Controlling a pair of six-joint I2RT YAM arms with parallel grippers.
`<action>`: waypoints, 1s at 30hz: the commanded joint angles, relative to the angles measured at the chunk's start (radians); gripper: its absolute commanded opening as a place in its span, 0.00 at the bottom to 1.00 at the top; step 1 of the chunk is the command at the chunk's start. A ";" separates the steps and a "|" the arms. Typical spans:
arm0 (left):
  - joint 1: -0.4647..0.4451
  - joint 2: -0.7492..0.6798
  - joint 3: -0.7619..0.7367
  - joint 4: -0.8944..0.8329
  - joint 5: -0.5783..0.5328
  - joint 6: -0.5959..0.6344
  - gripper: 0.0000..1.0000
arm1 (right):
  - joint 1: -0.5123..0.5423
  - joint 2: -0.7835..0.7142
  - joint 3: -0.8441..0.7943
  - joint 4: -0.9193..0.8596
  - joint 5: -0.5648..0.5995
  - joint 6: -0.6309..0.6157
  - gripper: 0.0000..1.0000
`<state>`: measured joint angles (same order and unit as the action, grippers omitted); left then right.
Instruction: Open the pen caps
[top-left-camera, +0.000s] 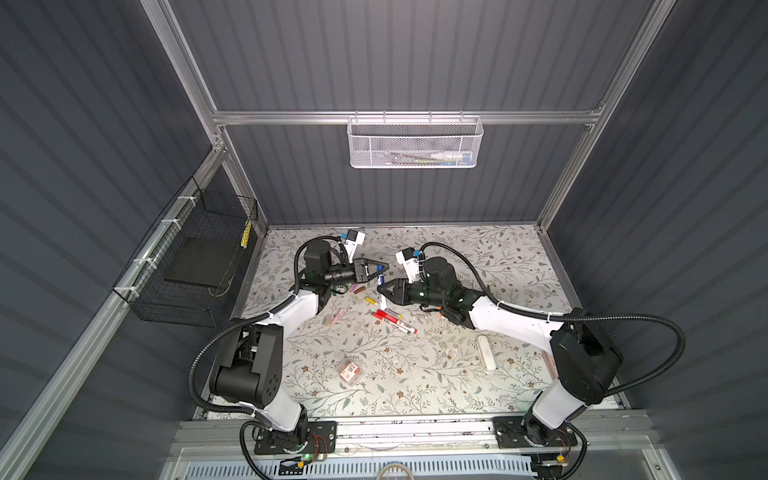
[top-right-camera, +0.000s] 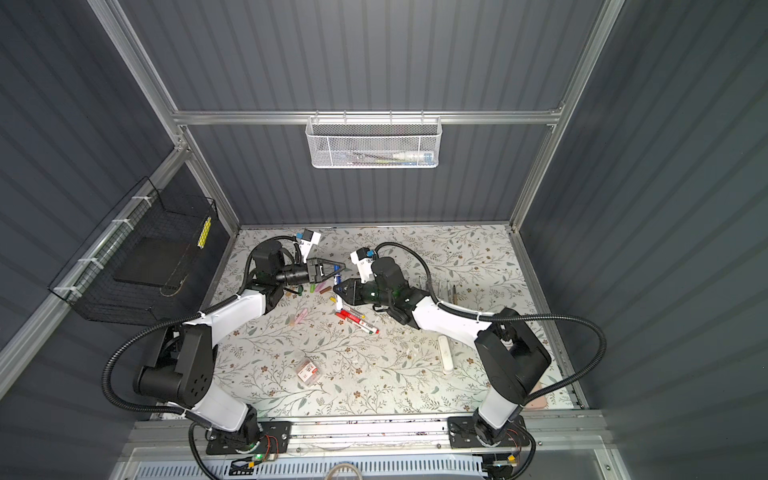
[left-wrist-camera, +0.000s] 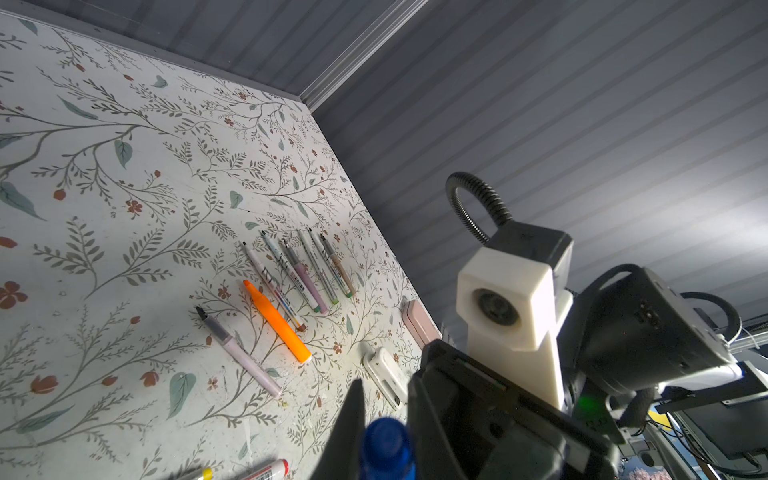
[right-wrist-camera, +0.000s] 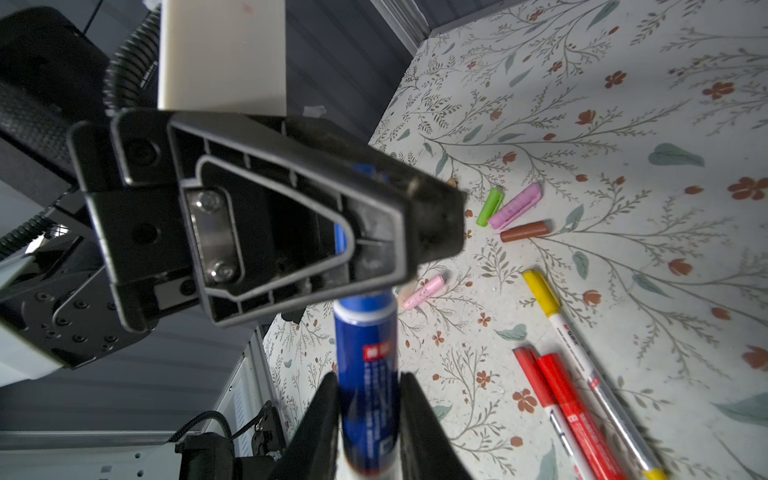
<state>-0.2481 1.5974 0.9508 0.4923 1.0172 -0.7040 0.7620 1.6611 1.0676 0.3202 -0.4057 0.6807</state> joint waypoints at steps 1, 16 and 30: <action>0.001 -0.018 0.024 0.016 -0.004 0.000 0.07 | 0.007 0.033 0.045 0.003 -0.043 0.011 0.33; 0.054 -0.025 0.055 -0.016 -0.037 0.020 0.00 | 0.038 0.031 -0.047 -0.020 -0.028 0.013 0.00; 0.226 0.027 0.118 -0.088 -0.194 0.016 0.00 | 0.123 -0.058 -0.273 0.028 0.041 0.035 0.00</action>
<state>-0.2028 1.6127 0.9726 0.2951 1.1156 -0.7116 0.8417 1.6176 0.8700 0.5564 -0.2611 0.7212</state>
